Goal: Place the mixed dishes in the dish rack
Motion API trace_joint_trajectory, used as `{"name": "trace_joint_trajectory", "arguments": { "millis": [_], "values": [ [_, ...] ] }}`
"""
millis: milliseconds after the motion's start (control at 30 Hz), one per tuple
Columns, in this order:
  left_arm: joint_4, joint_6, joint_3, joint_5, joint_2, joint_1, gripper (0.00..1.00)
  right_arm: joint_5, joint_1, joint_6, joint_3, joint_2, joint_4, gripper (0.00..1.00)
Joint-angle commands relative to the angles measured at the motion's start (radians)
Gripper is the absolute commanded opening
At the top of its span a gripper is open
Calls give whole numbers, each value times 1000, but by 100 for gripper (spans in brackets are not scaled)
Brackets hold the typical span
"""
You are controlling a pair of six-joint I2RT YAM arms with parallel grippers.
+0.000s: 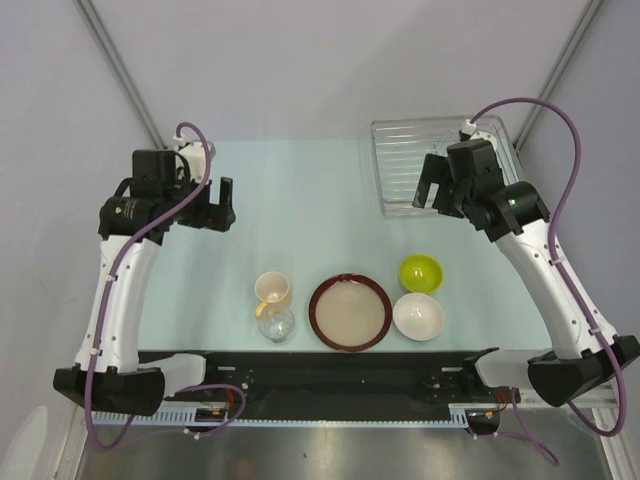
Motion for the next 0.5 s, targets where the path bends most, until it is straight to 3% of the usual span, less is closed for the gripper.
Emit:
{"name": "trace_joint_trajectory", "arguments": {
  "millis": [0,200,333,467],
  "values": [
    [48,-23,33,21,-19,0,100,27,0,-51,-46,-70,68,100],
    [149,-60,61,55,-11,-37,100,4,-91,-60,-108,-70,191,100],
    [203,-98,165,3,116,-122,98,-36,-175,-31,-88,-21,222,100],
    [195,-141,401,-77,380,-257,100,-59,-235,-6,-123,-33,259,100]
  ]
}}
